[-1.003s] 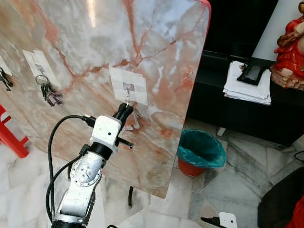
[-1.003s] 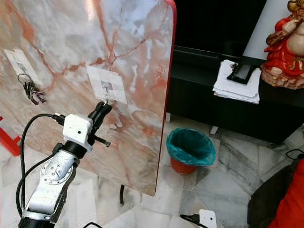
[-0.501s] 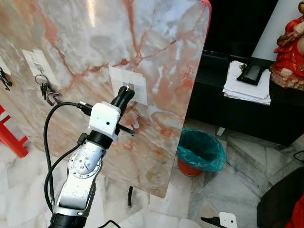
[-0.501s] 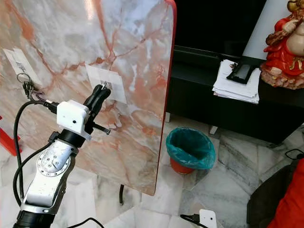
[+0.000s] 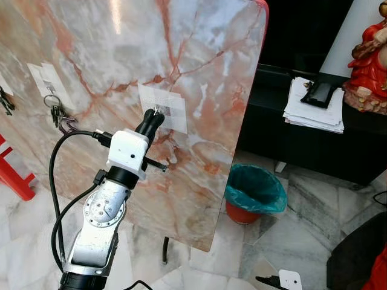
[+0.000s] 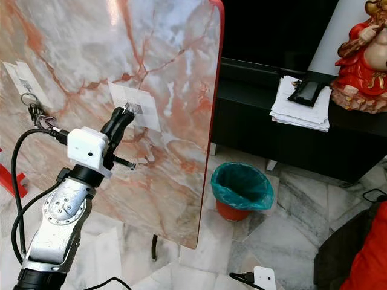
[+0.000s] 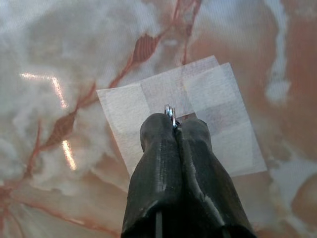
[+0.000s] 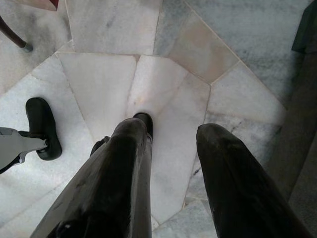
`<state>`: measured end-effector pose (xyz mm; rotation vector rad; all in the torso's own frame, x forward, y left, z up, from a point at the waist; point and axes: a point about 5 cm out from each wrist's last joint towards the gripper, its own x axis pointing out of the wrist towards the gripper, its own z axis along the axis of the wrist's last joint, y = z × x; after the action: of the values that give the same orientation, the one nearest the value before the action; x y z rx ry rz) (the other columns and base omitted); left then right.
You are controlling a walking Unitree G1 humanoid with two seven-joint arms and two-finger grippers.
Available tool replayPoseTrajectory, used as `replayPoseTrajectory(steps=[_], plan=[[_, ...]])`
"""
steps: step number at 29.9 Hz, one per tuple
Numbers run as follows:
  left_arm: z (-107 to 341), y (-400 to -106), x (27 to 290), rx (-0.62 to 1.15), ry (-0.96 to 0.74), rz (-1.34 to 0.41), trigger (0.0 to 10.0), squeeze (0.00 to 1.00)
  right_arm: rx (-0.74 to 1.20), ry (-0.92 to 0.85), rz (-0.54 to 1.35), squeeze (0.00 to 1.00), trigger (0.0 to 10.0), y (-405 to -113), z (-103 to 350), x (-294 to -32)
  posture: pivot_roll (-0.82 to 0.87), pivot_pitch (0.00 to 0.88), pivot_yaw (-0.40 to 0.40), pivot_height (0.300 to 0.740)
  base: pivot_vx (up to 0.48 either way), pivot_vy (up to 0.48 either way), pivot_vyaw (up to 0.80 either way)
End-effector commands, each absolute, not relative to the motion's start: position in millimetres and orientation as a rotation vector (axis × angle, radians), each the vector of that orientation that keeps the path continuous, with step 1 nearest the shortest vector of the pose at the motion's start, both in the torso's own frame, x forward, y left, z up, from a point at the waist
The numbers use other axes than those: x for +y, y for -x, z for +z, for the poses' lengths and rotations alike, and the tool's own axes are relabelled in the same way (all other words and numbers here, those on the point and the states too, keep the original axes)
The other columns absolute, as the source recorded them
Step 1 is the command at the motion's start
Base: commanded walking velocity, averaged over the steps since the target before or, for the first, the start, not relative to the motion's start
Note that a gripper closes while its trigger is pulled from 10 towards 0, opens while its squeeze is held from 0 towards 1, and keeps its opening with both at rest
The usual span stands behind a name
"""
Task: Hang keys on a hook
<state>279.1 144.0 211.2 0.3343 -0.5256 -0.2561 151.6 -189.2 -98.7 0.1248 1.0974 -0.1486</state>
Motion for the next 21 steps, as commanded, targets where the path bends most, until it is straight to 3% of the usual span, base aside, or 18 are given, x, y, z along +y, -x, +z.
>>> replayPoseTrajectory(steps=[1,21], plan=[[204,-280,145,-0.486,-0.335,-0.262,10.0,0.00,1.116,-0.118,-0.146,0.00,10.0,-148,-100,-190,0.14,0.098,-0.040,0.740,0.000,0.000,0.00],[186,-280,141,-0.406,-0.326,-0.296,10.0,0.00,1.119,-0.116,-0.143,0.00,10.0,-148,-100,-189,0.15,0.102,-0.042,0.740,0.000,0.000,0.00]])
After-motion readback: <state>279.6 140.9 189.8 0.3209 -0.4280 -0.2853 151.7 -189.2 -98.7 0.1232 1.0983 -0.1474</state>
